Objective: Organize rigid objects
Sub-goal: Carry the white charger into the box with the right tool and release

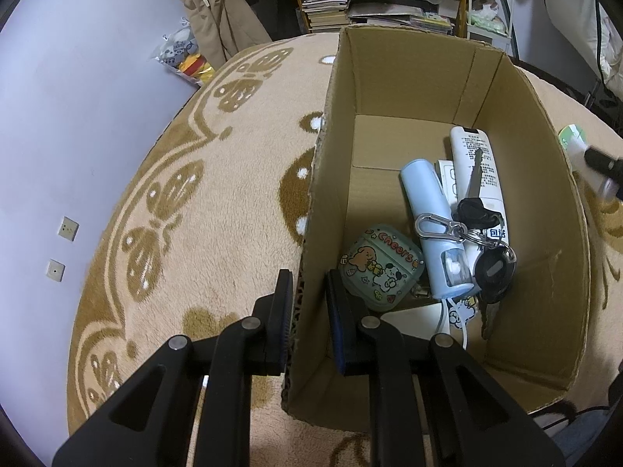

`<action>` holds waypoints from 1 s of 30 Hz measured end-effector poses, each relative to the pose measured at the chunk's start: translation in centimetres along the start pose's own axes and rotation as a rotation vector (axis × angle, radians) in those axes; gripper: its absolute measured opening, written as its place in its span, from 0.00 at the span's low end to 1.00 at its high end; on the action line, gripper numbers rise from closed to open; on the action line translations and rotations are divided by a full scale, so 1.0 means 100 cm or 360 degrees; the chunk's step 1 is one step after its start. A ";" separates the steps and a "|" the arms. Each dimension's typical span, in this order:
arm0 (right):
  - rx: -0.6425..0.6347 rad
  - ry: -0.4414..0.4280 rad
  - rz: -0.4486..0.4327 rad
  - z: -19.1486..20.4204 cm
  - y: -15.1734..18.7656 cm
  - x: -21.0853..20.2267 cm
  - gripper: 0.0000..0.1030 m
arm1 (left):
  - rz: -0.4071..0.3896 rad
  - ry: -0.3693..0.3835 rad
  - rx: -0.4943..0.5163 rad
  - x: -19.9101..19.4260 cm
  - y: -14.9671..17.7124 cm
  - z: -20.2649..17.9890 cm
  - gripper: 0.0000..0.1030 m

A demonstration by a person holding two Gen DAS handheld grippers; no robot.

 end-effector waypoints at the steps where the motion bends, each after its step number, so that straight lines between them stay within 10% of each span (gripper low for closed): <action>1: 0.0000 -0.0030 -0.0016 0.004 -0.001 -0.005 0.55 | 0.0000 -0.0001 0.0001 0.000 0.000 0.000 0.17; 16: -0.0295 -0.0472 -0.0144 0.110 0.008 -0.052 0.55 | 0.0000 -0.0003 0.0006 0.001 0.001 0.001 0.17; 30: -0.0676 -0.0416 -0.0064 0.151 0.052 -0.038 0.55 | 0.0000 0.0005 0.0004 0.000 -0.002 0.000 0.17</action>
Point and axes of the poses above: each gripper's, at about its wrist camera, not at the fingertips, and x roughly the way its jaws point, z to its left, y to its underside, the point moved 9 cm from there along x, roughly the way its jaws point, and after that the axes turned 5 degrees about z, right-handed, at the moved point
